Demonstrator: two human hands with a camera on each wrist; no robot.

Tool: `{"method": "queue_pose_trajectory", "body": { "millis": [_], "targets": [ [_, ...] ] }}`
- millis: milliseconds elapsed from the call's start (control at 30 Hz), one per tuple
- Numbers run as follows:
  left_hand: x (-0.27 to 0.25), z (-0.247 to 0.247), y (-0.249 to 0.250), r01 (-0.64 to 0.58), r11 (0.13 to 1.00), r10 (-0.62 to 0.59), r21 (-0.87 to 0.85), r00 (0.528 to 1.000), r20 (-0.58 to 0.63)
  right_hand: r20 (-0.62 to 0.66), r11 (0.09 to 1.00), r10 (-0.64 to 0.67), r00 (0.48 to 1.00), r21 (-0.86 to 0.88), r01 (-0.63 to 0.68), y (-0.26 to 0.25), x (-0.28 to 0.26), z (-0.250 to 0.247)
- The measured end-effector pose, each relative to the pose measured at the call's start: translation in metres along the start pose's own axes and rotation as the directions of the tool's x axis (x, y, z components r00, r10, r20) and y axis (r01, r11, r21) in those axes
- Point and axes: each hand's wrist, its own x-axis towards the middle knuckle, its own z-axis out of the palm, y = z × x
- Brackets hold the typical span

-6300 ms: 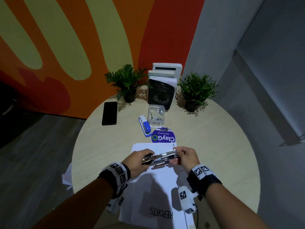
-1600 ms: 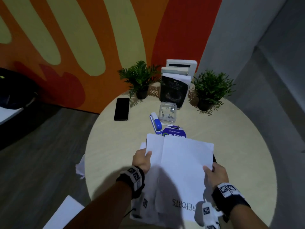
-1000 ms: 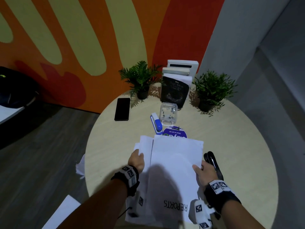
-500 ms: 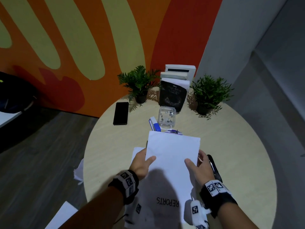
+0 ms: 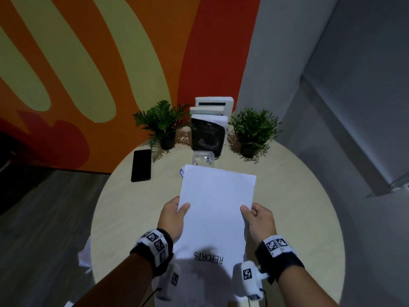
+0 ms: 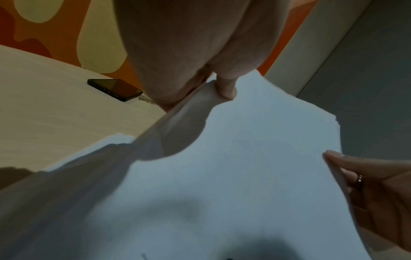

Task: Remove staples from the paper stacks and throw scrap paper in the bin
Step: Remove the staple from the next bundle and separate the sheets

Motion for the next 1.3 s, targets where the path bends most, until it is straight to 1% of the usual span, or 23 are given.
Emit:
{"method": "queue_pose_trajectory", "body": {
  "millis": [33,67,100,133,167,200,233,267,333,400,433,500,600,700,767,800,867,967,1067,1133,1200,1267,1300],
  "targets": [
    [0.0,0.001,0.0,0.005,1.0,-0.005,-0.001,1.0,-0.007,-0.073,0.992,-0.02,0.997,-0.127,0.011,0.005,0.005,-0.003],
    [0.001,0.0,-0.001,0.006,1.0,-0.006,0.004,1.0,-0.009,-0.155,0.952,-0.049,0.987,-0.307,-0.002,0.012,0.01,-0.006],
    [0.001,0.0,-0.001,-0.001,1.0,0.002,0.014,1.0,-0.006,-0.218,0.855,-0.065,0.974,-0.515,-0.058,0.02,0.014,-0.012],
    [0.002,0.0,-0.001,-0.016,0.999,0.016,0.03,1.0,0.003,-0.248,0.739,-0.047,0.968,-0.66,-0.133,0.029,0.017,-0.017],
    [0.003,-0.001,-0.002,-0.021,0.999,0.021,0.041,1.0,0.007,-0.254,0.637,0.025,0.967,-0.741,-0.211,0.035,0.018,-0.022],
    [0.004,-0.001,-0.003,-0.02,0.999,0.019,0.047,1.0,0.011,-0.242,0.566,0.104,0.965,-0.783,-0.258,0.044,0.02,-0.026],
    [0.005,-0.001,-0.003,-0.015,0.998,0.015,0.057,1.0,0.009,-0.219,0.528,0.169,0.961,-0.803,-0.276,0.052,0.022,-0.028],
    [0.007,-0.001,-0.003,-0.013,0.997,0.013,0.07,1.0,0.004,-0.194,0.504,0.197,0.961,-0.821,-0.269,0.058,0.023,-0.03],
    [0.007,-0.001,-0.003,-0.013,0.996,0.013,0.09,1.0,0.002,-0.166,0.484,0.178,0.97,-0.843,-0.233,0.067,0.023,-0.032],
    [0.007,-0.002,-0.003,-0.016,0.995,0.016,0.098,1.0,0.003,-0.163,0.508,0.138,0.977,-0.835,-0.211,0.068,0.023,-0.032],
    [0.007,-0.003,-0.003,-0.014,0.994,0.014,0.106,1.0,0.001,-0.17,0.553,0.121,0.978,-0.806,-0.209,0.067,0.023,-0.032],
    [0.007,-0.006,-0.005,0.002,0.993,-0.002,0.115,1.0,-0.003,-0.187,0.676,0.081,0.979,-0.712,-0.191,0.059,0.022,-0.031],
    [0.008,-0.011,-0.008,0.009,0.992,-0.009,0.128,1.0,0.002,-0.174,0.823,0.012,0.985,-0.558,-0.109,0.035,0.019,-0.033],
    [0.007,-0.013,-0.006,-0.004,0.988,0.005,0.153,1.0,-0.002,-0.176,0.961,-0.027,0.984,-0.275,-0.022,0.008,0.016,-0.032],
    [0.006,-0.011,-0.002,-0.012,0.986,0.011,0.165,1.0,0.005,-0.148,0.995,-0.003,0.989,-0.104,-0.013,-0.012,0.013,-0.029],
    [0.004,-0.01,0.0,-0.013,0.985,0.011,0.17,1.0,0.013,-0.12,0.998,-0.002,0.993,-0.063,-0.006,-0.022,0.012,-0.027],
    [0.003,-0.008,0.002,-0.02,0.985,0.015,0.171,0.999,0.031,-0.076,0.998,-0.046,0.996,-0.054,0.042,-0.042,0.009,-0.021],
    [0.003,-0.006,0.001,-0.021,0.987,0.013,0.162,0.999,0.05,-0.06,0.993,-0.115,0.992,-0.018,0.114,-0.069,0.007,-0.014],
    [0.005,-0.005,-0.002,-0.007,0.988,-0.003,0.155,0.998,0.071,-0.056,0.985,-0.127,0.99,0.114,0.133,-0.084,0.012,-0.008],
    [0.005,-0.006,-0.003,-0.013,0.988,-0.001,0.151,0.996,0.091,-0.069,0.97,-0.099,0.993,0.215,0.112,-0.088,0.016,-0.002],
    [0.005,-0.006,-0.003,-0.02,0.99,0.002,0.141,0.992,0.123,-0.074,0.913,-0.022,0.997,0.405,0.05,-0.089,0.021,0.003],
    [0.004,-0.005,-0.002,-0.021,0.993,0.003,0.115,0.989,0.15,-0.038,0.794,0.041,0.998,0.608,-0.009,-0.092,0.027,0.006],
    [0.004,-0.004,-0.001,-0.02,0.995,0.004,0.101,0.988,0.155,-0.021,0.74,0.058,0.998,0.672,-0.029,-0.094,0.03,0.007]
  ]
}}
